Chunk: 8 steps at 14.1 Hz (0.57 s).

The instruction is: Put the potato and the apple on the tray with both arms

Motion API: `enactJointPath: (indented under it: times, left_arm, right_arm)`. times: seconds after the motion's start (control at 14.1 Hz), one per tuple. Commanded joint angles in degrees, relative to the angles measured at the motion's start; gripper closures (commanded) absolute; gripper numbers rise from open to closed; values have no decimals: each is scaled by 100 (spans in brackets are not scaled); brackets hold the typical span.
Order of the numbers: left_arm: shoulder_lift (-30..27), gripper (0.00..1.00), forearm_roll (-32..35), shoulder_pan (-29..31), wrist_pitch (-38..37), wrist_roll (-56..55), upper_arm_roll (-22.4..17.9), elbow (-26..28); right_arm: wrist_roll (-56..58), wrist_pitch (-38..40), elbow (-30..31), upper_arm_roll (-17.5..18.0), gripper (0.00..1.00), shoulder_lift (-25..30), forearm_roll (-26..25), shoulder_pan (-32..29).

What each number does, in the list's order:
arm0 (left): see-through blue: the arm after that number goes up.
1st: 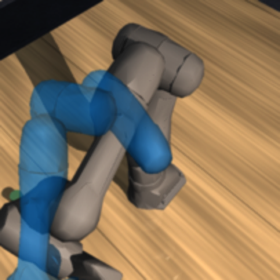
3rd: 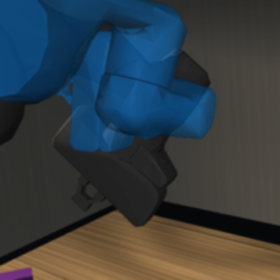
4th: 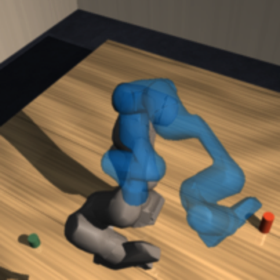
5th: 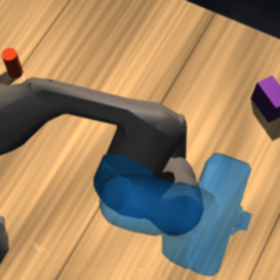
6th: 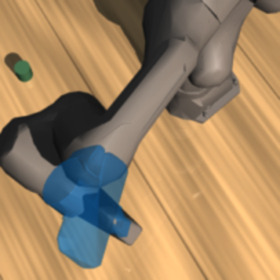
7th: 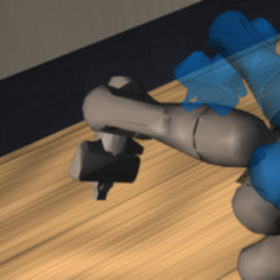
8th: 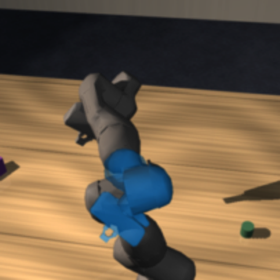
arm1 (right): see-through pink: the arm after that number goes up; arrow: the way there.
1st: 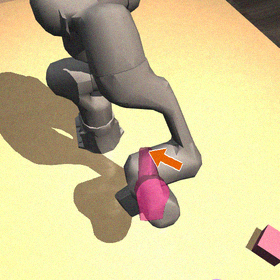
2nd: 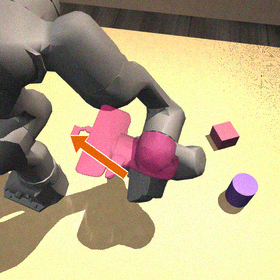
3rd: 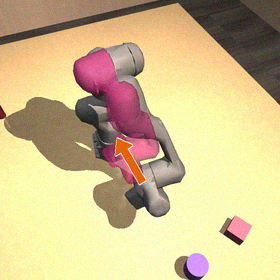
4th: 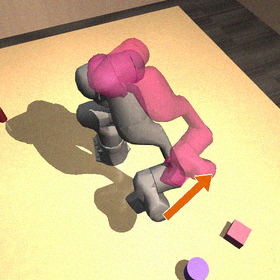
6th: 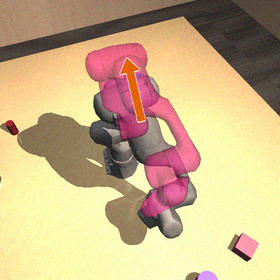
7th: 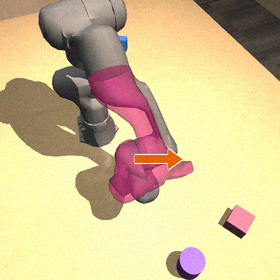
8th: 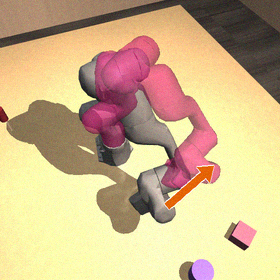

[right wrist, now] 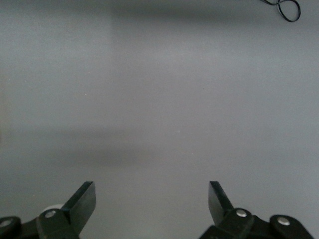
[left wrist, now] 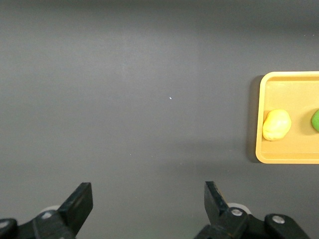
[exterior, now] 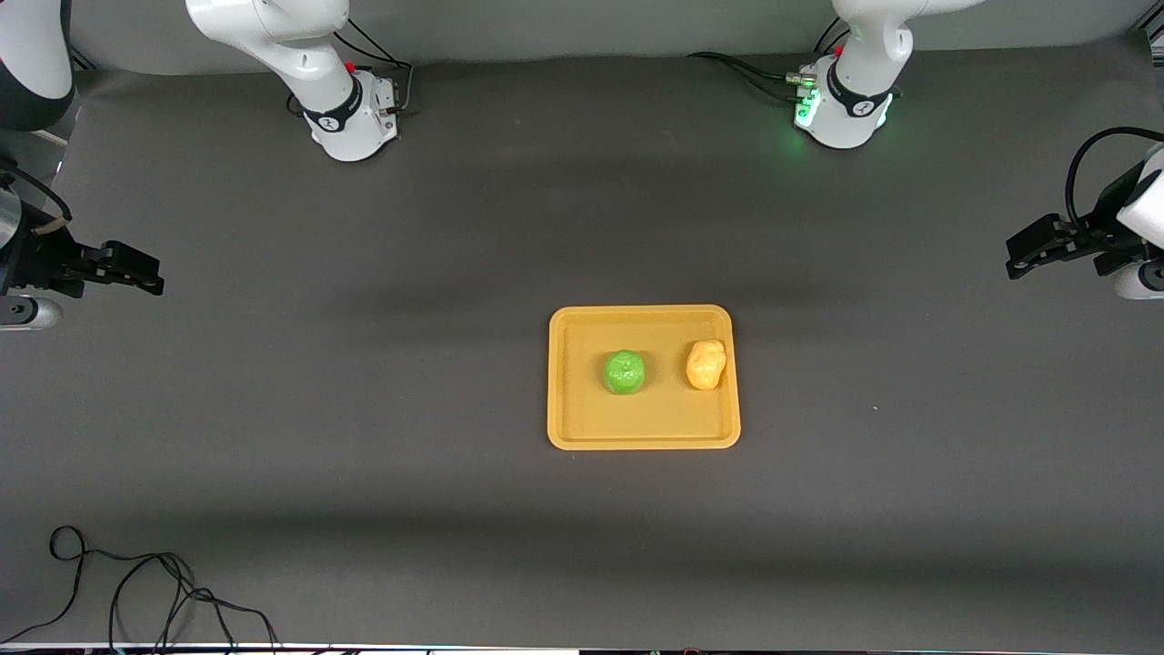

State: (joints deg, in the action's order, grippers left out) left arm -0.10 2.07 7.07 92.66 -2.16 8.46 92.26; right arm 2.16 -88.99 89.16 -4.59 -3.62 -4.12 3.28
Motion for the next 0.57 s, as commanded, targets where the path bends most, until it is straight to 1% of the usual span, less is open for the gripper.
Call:
enactJointPath:
  times: [0.0, 0.14, 0.5]
  left_arm:
    - [-86, 0, -58, -48, -90, 5, -37, -15]
    - [-86, 0, -58, -48, -90, 5, -46, -15]
    - [-86, 0, -58, -56, -73, 5, -37, -15]
  right_arm:
    - [92, -66, 58, -42, 0, 116, 105, -29]
    - [92, -49, -12, 28, 0, 107, 122, -196]
    - [-5, 153, -56, 11, 0, 133, 140, -152]
